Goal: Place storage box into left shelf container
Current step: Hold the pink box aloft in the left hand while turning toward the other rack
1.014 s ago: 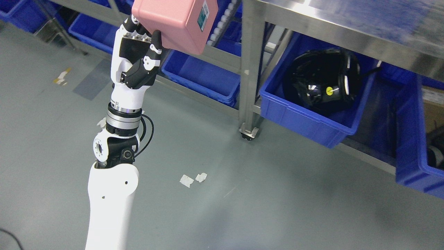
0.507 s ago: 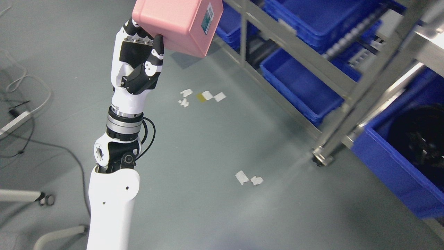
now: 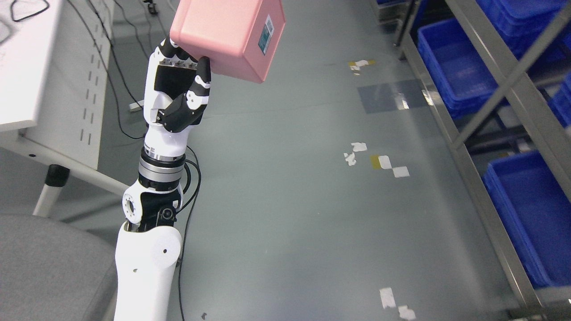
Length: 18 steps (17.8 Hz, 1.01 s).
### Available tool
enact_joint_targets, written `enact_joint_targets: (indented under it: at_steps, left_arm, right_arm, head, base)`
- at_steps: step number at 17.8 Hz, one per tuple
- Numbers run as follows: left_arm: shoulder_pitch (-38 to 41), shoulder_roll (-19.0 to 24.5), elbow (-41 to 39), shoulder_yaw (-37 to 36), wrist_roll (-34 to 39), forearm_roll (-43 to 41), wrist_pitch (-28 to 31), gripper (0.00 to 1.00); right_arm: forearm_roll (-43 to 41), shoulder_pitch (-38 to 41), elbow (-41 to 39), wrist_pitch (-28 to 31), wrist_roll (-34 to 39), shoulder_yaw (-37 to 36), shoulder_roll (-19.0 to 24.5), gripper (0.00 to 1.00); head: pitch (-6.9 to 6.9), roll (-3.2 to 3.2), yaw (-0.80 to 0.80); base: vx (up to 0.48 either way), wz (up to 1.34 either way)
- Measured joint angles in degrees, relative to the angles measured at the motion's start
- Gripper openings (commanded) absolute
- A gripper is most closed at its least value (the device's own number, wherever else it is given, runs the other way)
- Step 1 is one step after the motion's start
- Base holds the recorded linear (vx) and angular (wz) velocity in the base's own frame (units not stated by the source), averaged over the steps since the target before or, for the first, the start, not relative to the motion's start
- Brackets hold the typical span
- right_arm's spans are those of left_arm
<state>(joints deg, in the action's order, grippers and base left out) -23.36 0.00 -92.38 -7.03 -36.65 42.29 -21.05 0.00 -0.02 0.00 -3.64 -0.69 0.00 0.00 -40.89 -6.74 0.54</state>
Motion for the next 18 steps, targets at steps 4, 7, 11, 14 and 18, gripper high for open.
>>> enact_joint_targets:
  at_steps: [4, 7, 11, 14, 18]
  left_arm:
    - [0.61, 0.00, -0.31, 0.08, -0.06, -0.01, -0.14, 0.02]
    - [1.13, -0.01, -0.46, 0.11, -0.10, -0.01, -0.14, 0.02]
    - [3.00, -0.01, -0.56, -0.02, -0.42, -0.02, -0.17, 0.02]
    - [4.51, -0.01, -0.56, -0.03, -0.48, -0.02, -0.17, 0.02]
    - [5.91, -0.01, -0.54, -0.02, -0.61, -0.03, -0.18, 0.02]
  right_arm:
    - [0.00, 0.01, 0.00, 0.00, 0.25, 0.00, 0.00, 1.00]
    - [0.00, 0.02, 0.00, 0.00, 0.17, 0.00, 0.00, 1.00]
    - [0.00, 0.02, 0.00, 0.00, 0.00, 0.00, 0.00, 1.00]
    - [0.00, 0.02, 0.00, 0.00, -0.04, 0.00, 0.00, 1.00]
    - [0.00, 0.02, 0.00, 0.00, -0.08, 0.00, 0.00, 1.00]
  head:
    - [0.00, 0.00, 0.00]
    - [0.00, 0.00, 0.00]
    - [0.00, 0.00, 0.00]
    - [0.00, 0.00, 0.00]
    - [0.00, 0.00, 0.00]
  base:
    - [0.492, 0.30]
    - [0.513, 0.07]
    - [0.504, 0.00]
    - [0.514, 0.03]
    - [0.468, 0.12]
